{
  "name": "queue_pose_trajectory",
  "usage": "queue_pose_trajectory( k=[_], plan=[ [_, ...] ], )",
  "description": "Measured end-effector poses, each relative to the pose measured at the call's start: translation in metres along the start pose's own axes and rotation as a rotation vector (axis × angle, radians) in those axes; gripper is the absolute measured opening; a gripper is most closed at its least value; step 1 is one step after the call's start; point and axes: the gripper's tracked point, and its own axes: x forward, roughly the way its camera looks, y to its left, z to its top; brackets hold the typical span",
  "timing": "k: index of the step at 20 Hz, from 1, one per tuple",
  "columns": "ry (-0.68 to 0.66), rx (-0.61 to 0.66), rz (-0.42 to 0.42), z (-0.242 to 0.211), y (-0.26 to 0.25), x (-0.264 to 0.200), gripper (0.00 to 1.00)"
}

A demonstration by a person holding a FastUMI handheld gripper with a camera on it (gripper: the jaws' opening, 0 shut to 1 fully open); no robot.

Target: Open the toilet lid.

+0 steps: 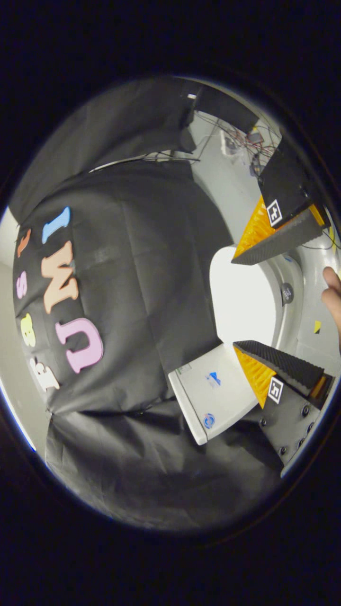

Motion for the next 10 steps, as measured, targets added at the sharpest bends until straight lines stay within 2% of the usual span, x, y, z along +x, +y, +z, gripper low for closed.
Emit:
queue_pose_trajectory(
  k=[5, 10],
  plan=[
    [0.038, 0.296, -0.029, -0.07, -0.022, 0.022, 0.99],
    [0.114, 0.473, -0.018, -0.123, -0.025, 0.04, 0.99]
  ],
)
